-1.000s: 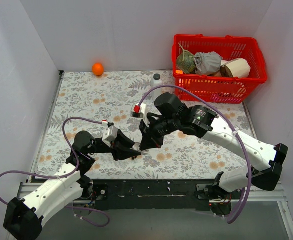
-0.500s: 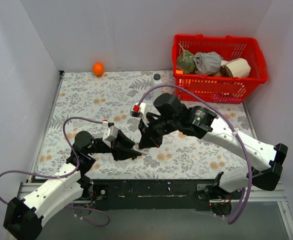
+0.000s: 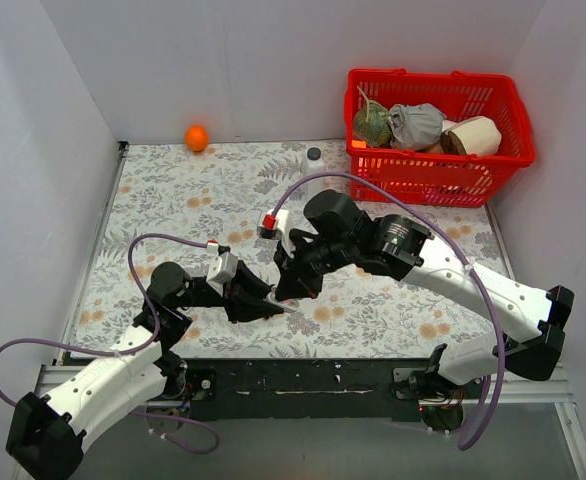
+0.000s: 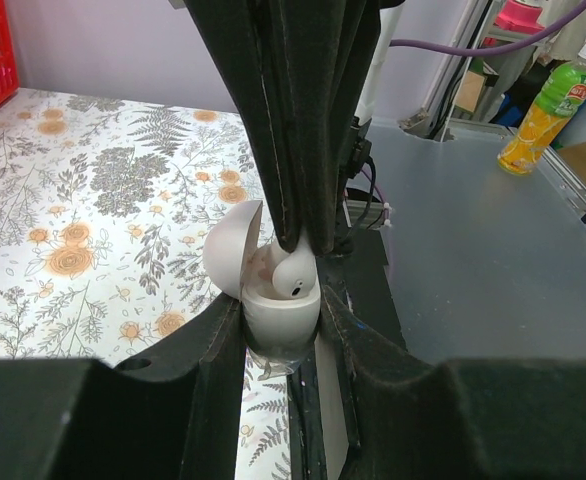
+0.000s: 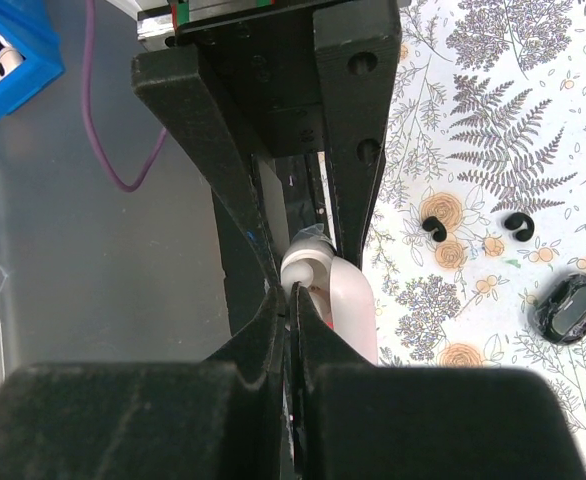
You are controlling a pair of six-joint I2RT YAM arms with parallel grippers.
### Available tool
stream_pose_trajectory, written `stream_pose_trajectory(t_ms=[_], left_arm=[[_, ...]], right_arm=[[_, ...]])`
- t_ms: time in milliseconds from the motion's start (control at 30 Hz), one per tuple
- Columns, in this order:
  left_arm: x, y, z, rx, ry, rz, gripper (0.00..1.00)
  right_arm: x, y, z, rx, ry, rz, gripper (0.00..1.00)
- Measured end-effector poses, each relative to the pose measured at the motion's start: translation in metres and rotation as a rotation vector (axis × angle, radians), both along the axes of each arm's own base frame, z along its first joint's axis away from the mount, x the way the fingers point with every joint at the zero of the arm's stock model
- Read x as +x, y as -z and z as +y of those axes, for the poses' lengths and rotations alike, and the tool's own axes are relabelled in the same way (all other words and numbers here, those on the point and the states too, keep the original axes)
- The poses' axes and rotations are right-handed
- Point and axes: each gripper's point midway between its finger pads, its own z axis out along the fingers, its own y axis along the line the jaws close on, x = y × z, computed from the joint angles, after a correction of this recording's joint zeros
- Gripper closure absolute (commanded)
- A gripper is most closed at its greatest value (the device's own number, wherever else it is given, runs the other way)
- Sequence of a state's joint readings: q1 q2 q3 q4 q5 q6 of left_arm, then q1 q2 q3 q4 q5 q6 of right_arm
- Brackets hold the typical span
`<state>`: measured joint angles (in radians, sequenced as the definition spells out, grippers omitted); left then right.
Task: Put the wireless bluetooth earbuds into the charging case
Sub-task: Place the earbud in the charging case.
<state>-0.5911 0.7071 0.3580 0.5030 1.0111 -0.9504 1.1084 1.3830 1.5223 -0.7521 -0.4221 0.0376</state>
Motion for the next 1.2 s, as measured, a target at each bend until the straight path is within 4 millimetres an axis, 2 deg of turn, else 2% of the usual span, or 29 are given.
stream_pose_trajectory(t_ms=[567, 600, 700, 800, 1067, 1200], left_arm=[[0.001, 0.0, 0.0, -0.001, -0.011, 0.0, 1.0], [0.001, 0.0, 0.0, 0.0, -0.013, 0.001, 1.0], [0.002, 0.0, 0.0, 0.0, -0.019, 0.003, 1.0], [0.004, -0.001, 0.0, -0.003, -0.027, 0.001, 1.0], [0.007, 0.0, 0.0, -0.001, -0.048, 0.002, 1.0], [0.008, -0.001, 0.001, -0.005, -0.06, -0.004, 1.0]], right_arm=[[0.003, 0.005, 0.001, -0.021, 0.022, -0.022, 0.99], [0.003, 0.005, 0.001, -0.022, 0.024, -0.023, 0.89], [0.004, 0.006, 0.001, -0.024, 0.03, -0.024, 0.71], [0.004, 0.006, 0.001, -0.026, 0.037, -0.019, 0.61], [0.004, 0.004, 0.002, -0.026, 0.045, -0.021, 0.52], [0.007, -0.008, 0.003, -0.005, 0.059, -0.039, 0.48]])
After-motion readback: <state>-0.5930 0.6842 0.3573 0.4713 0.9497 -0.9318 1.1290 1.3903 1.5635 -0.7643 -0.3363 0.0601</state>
